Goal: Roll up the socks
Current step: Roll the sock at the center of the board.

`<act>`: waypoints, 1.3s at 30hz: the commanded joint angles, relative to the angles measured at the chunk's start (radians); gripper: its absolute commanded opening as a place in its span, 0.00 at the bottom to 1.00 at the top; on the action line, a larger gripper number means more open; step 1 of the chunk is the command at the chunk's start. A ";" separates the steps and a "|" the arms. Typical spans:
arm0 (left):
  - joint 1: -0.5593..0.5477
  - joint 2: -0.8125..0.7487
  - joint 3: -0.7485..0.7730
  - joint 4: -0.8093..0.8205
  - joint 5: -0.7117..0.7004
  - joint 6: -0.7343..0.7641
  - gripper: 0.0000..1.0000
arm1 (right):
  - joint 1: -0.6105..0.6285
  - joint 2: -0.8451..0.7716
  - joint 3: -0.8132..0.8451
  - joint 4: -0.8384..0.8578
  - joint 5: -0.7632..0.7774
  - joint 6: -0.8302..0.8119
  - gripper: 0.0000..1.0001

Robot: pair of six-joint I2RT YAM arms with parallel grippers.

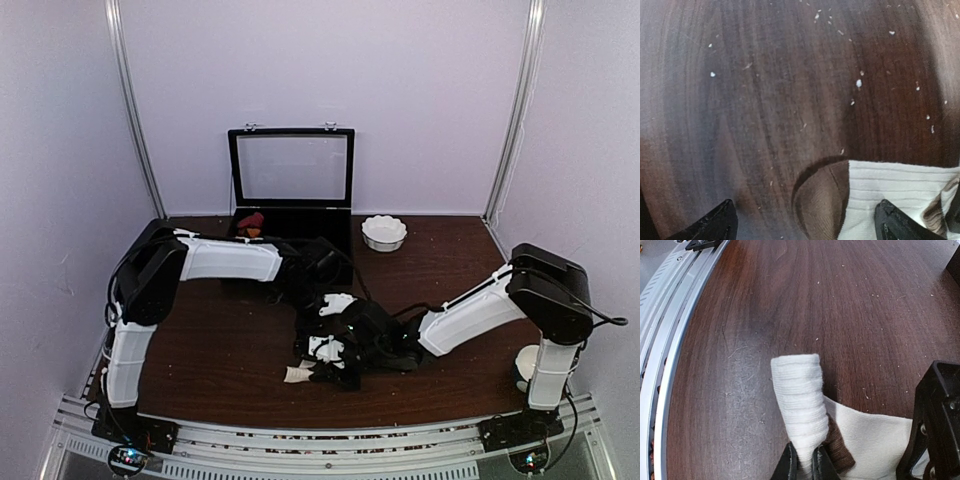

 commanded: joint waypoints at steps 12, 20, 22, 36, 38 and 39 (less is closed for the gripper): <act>0.080 -0.089 -0.205 0.113 -0.301 0.056 0.98 | -0.053 0.046 0.021 -0.230 -0.008 0.022 0.00; 0.087 -0.111 -0.180 0.122 -0.261 -0.001 0.98 | -0.078 0.153 0.083 -0.347 -0.130 0.140 0.00; 0.108 -0.131 -0.153 0.117 -0.234 -0.036 0.98 | -0.089 0.186 0.100 -0.391 -0.156 0.167 0.00; 0.306 -0.433 -0.151 0.179 -0.323 -0.226 0.98 | -0.189 0.252 0.056 -0.378 -0.266 0.284 0.00; 0.349 -0.398 -0.083 0.025 -0.222 -0.181 0.98 | -0.198 0.256 0.054 -0.376 -0.271 0.286 0.00; 0.358 -0.385 -0.066 -0.018 -0.195 -0.168 0.98 | -0.202 0.258 0.053 -0.374 -0.275 0.285 0.00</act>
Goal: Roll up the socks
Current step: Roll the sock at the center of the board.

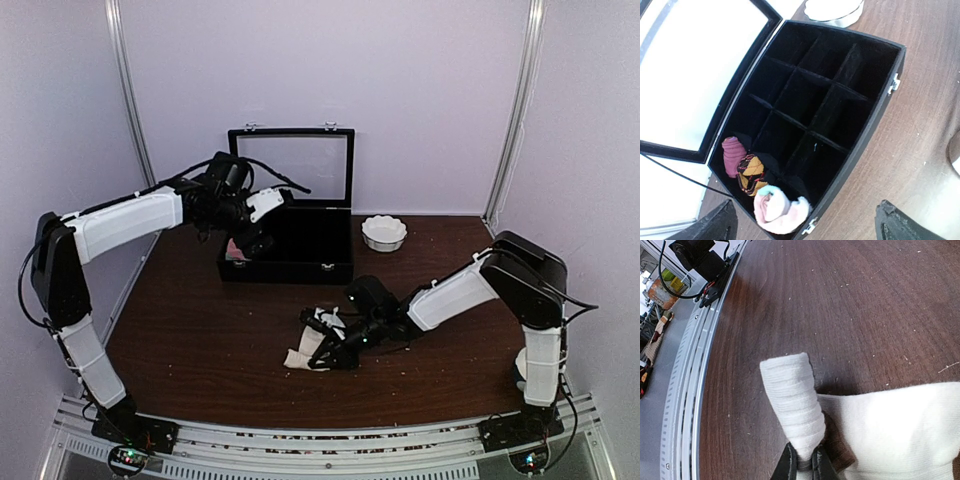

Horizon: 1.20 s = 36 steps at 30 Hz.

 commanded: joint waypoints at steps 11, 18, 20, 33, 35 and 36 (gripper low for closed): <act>-0.006 -0.074 -0.187 -0.136 0.433 0.189 0.98 | -0.074 0.164 -0.097 -0.255 0.042 0.062 0.00; -0.120 -0.058 -0.225 -0.218 0.583 0.309 0.98 | -0.092 0.186 -0.092 -0.253 0.037 0.083 0.00; -0.181 -0.013 -0.222 -0.251 0.573 0.344 0.85 | -0.092 0.189 -0.089 -0.256 0.038 0.085 0.00; -0.275 0.098 -0.237 -0.213 0.588 0.330 0.67 | -0.095 0.183 -0.097 -0.202 0.021 0.119 0.00; -0.285 0.115 -0.252 -0.172 0.549 0.309 0.67 | -0.095 0.186 -0.102 -0.190 0.019 0.126 0.00; -0.286 0.121 -0.257 -0.152 0.539 0.299 0.65 | -0.096 0.187 -0.103 -0.187 0.017 0.129 0.00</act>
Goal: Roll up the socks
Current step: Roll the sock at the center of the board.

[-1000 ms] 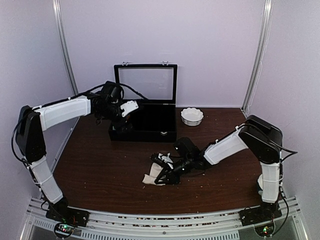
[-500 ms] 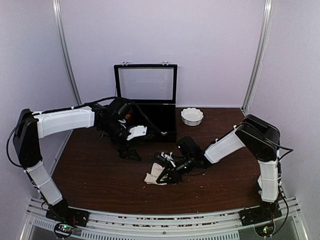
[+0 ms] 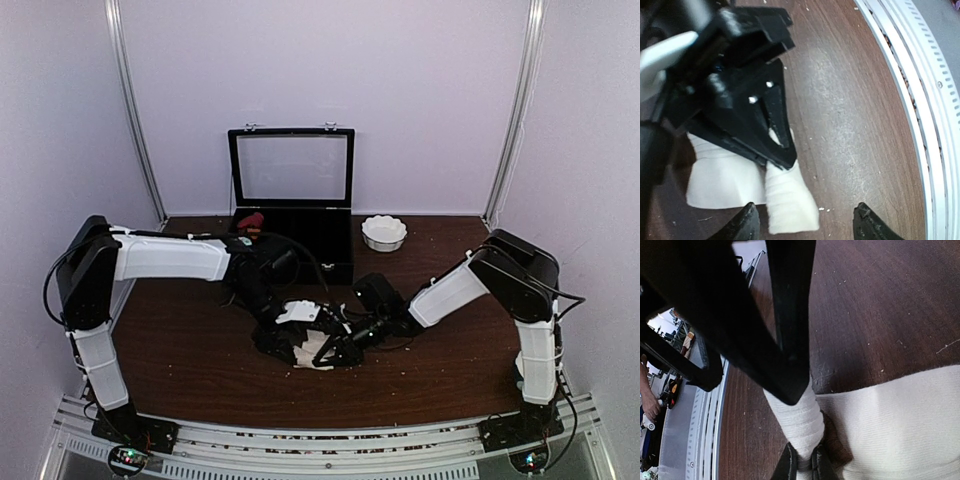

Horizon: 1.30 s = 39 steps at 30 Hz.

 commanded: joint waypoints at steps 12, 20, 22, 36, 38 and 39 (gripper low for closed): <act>-0.026 0.125 0.026 0.135 -0.127 -0.095 0.12 | -0.025 0.102 -0.137 -0.171 0.198 0.070 0.00; 0.010 0.217 0.114 0.029 -0.068 -0.134 0.00 | -0.024 0.049 -0.200 -0.051 0.213 0.097 0.00; 0.026 0.244 0.138 -0.011 -0.037 -0.140 0.00 | -0.024 0.038 -0.221 -0.014 0.218 0.106 0.00; 0.043 0.314 0.163 -0.073 -0.099 -0.211 0.00 | -0.024 -0.084 -0.323 0.118 0.296 0.146 1.00; 0.046 0.319 0.166 -0.074 -0.110 -0.224 0.00 | -0.024 -0.140 -0.375 0.132 0.334 0.127 1.00; 0.046 0.322 0.167 -0.077 -0.109 -0.229 0.00 | -0.023 -0.172 -0.403 0.150 0.349 0.120 1.00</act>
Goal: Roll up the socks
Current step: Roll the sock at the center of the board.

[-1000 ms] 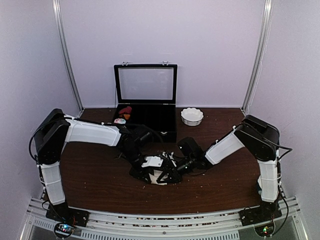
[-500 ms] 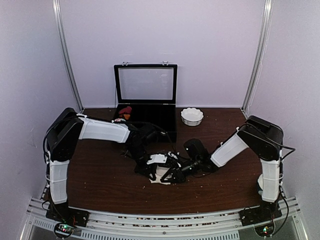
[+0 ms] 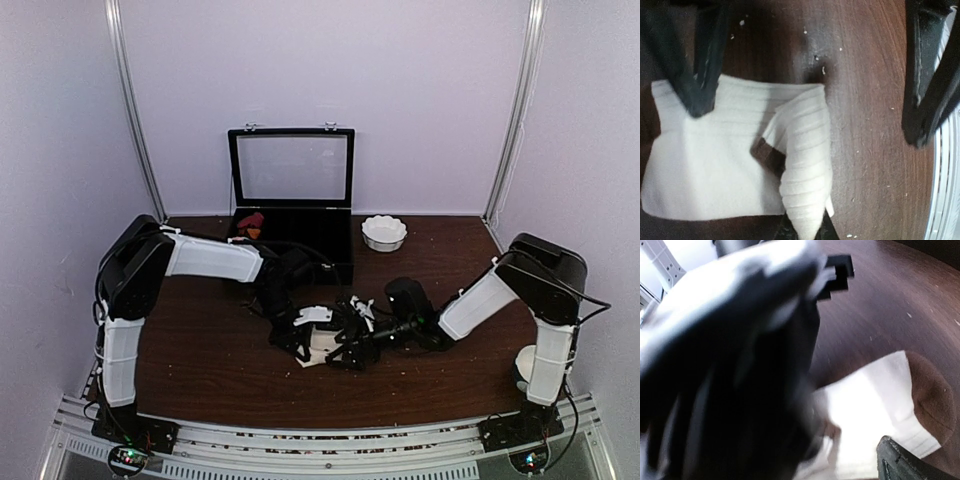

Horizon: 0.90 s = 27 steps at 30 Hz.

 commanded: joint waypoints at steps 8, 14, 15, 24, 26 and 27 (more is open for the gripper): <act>0.023 0.081 0.033 -0.058 -0.111 -0.068 0.00 | 0.045 -0.296 -0.360 -0.043 0.410 -0.121 1.00; 0.023 0.077 0.049 -0.069 -0.113 -0.070 0.00 | 0.128 -0.480 -0.349 -0.178 0.913 -0.106 1.00; 0.023 0.075 0.053 -0.075 -0.108 -0.072 0.00 | 0.149 -0.540 -0.375 -0.178 1.051 -0.092 1.00; 0.023 0.136 0.143 -0.181 -0.059 -0.083 0.00 | 0.152 -0.652 -0.604 0.252 0.989 -0.012 1.00; 0.024 0.177 0.195 -0.231 -0.050 -0.102 0.00 | 0.255 -0.583 -0.516 0.104 1.039 -0.170 1.00; 0.024 0.197 0.221 -0.257 -0.047 -0.108 0.00 | 0.304 -0.542 -0.476 0.064 1.066 -0.226 0.97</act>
